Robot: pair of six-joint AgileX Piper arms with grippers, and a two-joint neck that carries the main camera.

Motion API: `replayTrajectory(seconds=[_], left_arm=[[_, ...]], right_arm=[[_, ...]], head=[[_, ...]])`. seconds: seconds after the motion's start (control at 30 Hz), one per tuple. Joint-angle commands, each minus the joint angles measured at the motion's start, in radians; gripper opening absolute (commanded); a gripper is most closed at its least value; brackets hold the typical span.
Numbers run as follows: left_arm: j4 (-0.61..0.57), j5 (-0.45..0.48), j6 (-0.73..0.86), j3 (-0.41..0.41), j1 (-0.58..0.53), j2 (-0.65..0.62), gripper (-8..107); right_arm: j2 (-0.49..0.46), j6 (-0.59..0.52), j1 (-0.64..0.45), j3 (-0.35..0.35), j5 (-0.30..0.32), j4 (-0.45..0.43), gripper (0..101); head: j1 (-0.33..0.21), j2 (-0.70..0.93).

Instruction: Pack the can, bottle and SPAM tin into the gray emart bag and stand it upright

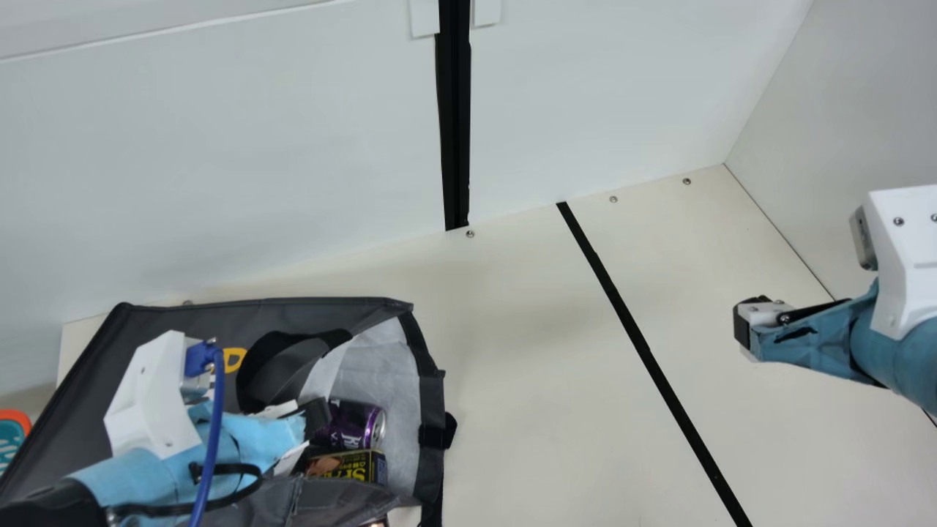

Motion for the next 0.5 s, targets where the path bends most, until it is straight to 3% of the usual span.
replayTrajectory(seconds=[0.0, 0.47], left_arm=[[0.0, 0.0, 0.0, 0.0, 0.0, 0.0, -8], [0.0, 0.0, 0.0, 0.0, 0.0, 0.0, -8]], right_arm=[[0.001, -0.011, -0.001, 0.003, -0.004, 0.012, 95], [-0.002, -0.187, -0.064, 0.117, -0.11, 0.15, 95]], head=[[-0.023, -0.001], [-0.023, -0.001]])
